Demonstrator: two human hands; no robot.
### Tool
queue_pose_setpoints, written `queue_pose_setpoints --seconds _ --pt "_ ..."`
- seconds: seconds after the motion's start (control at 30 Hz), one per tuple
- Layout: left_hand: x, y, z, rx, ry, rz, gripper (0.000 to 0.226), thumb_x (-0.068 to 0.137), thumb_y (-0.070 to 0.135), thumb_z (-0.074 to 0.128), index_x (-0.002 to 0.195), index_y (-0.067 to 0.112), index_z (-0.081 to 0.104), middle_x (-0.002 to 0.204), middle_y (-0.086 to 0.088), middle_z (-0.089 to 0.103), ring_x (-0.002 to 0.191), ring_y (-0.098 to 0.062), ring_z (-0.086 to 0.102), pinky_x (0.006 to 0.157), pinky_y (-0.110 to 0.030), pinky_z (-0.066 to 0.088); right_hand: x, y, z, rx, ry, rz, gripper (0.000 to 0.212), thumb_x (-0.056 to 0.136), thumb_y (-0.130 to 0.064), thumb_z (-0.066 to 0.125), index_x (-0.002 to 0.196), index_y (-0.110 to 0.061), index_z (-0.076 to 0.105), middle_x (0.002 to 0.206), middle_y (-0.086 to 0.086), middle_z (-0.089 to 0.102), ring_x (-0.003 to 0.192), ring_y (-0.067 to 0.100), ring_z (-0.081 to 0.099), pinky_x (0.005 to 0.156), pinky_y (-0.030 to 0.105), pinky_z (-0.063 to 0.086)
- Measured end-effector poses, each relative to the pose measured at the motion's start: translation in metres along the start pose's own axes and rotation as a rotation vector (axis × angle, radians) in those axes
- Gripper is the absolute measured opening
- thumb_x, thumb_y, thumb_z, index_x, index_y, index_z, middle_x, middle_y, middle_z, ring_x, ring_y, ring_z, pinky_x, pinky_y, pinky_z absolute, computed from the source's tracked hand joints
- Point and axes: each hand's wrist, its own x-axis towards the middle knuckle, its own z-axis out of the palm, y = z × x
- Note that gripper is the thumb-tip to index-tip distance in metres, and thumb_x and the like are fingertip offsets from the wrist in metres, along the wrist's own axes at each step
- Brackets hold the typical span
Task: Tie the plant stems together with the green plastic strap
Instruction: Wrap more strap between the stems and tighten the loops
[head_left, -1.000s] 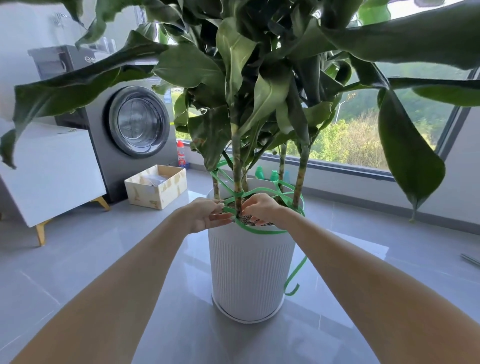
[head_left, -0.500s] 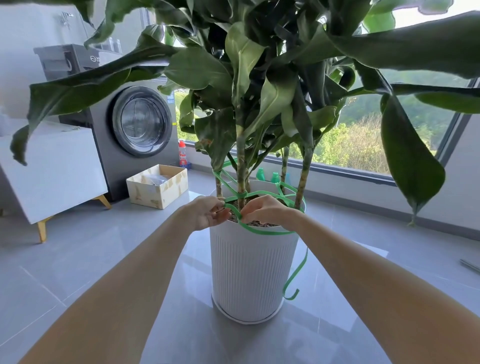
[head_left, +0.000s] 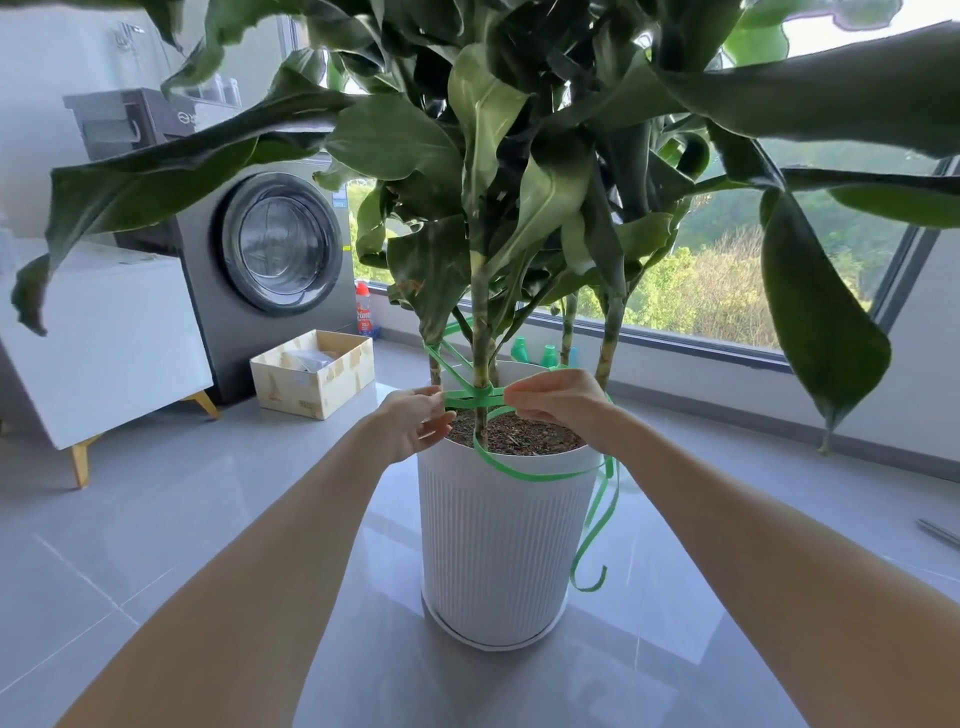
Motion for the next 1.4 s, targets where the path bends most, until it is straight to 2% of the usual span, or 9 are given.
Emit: queue_pose_setpoints --seconds 0.1,0.23,0.37,0.53,0.7,0.9,1.07,1.3,1.4 --pt "-0.001 -0.001 0.002 0.041 -0.048 -0.022 0.022 0.095 0.012 0.053 0.116 0.015 0.054 0.091 -0.006 0.06 0.077 -0.014 0.059 0.077 -0.028 0.051 0.0 -0.002 -0.001 0.066 0.09 -0.012 0.017 0.072 0.0 0.078 0.086 -0.009 0.074 0.089 0.012 0.073 0.077 0.016 0.071 0.072 0.017 0.057" --pt "-0.002 -0.003 0.003 0.142 -0.091 -0.011 0.022 0.096 0.008 0.051 0.114 0.02 0.053 0.104 -0.007 0.064 0.082 -0.017 0.063 0.082 -0.031 0.05 0.006 -0.002 0.004 -0.083 0.144 -0.043 0.018 0.07 -0.008 0.081 0.082 -0.019 0.074 0.089 0.006 0.075 0.086 0.017 0.071 0.081 0.024 0.057" --pt "-0.004 -0.007 0.001 0.314 -0.138 0.024 0.03 0.089 0.005 0.062 0.112 0.022 0.056 0.102 -0.006 0.067 0.082 -0.015 0.064 0.081 -0.03 0.05 0.008 -0.005 0.008 -0.234 0.199 -0.08 0.017 0.069 -0.016 0.083 0.081 -0.023 0.074 0.084 -0.001 0.075 0.08 0.008 0.068 0.071 0.019 0.052" --pt "-0.003 -0.007 -0.003 0.378 -0.175 0.104 0.038 0.084 0.012 0.069 0.113 0.03 0.053 0.103 -0.004 0.065 0.086 -0.017 0.066 0.087 -0.033 0.049 0.008 -0.006 0.009 -0.29 0.202 -0.113 0.016 0.068 -0.015 0.084 0.077 -0.024 0.073 0.076 -0.004 0.074 0.077 0.007 0.069 0.076 0.026 0.055" --pt "-0.005 -0.008 -0.001 0.437 -0.205 0.161 0.038 0.086 0.019 0.067 0.118 0.028 0.048 0.097 -0.003 0.065 0.087 -0.019 0.065 0.078 -0.029 0.051 0.006 -0.007 0.012 -0.346 0.15 -0.136 0.015 0.07 -0.015 0.082 0.084 -0.017 0.075 0.08 0.001 0.074 0.071 0.004 0.066 0.065 0.016 0.049" --pt "-0.003 -0.01 0.0 0.505 -0.151 0.218 0.012 0.089 0.027 0.061 0.097 0.019 0.054 0.108 -0.008 0.065 0.081 -0.017 0.065 0.076 -0.028 0.051 0.006 -0.008 0.019 -0.328 0.198 -0.189 0.017 0.07 -0.011 0.082 0.086 -0.012 0.076 0.074 -0.001 0.072 0.069 0.005 0.067 0.07 0.02 0.054" --pt "0.002 -0.011 -0.003 0.539 -0.112 0.262 0.014 0.089 0.029 0.06 0.096 0.018 0.056 0.112 -0.007 0.065 0.078 -0.013 0.065 0.077 -0.026 0.051 0.006 -0.008 0.021 -0.336 0.201 -0.187 0.017 0.069 -0.01 0.083 0.084 -0.012 0.075 0.073 -0.002 0.071 0.067 0.002 0.066 0.063 0.013 0.049" --pt "0.005 -0.013 -0.004 0.551 -0.085 0.274 0.018 0.089 0.027 0.061 0.1 0.013 0.057 0.112 -0.009 0.065 0.081 -0.015 0.064 0.077 -0.026 0.05 0.007 -0.008 0.024 -0.35 0.233 -0.171 0.017 0.066 -0.012 0.085 0.08 -0.015 0.074 0.074 -0.001 0.073 0.07 0.007 0.068 0.067 0.018 0.05" --pt "0.006 -0.013 -0.005 0.562 -0.078 0.284 0.018 0.089 0.026 0.06 0.101 0.013 0.056 0.113 -0.009 0.064 0.086 -0.018 0.063 0.076 -0.026 0.05 0.006 -0.008 0.026 -0.363 0.249 -0.171 0.017 0.066 -0.014 0.085 0.079 -0.016 0.074 0.073 -0.002 0.072 0.073 0.012 0.069 0.071 0.027 0.054"
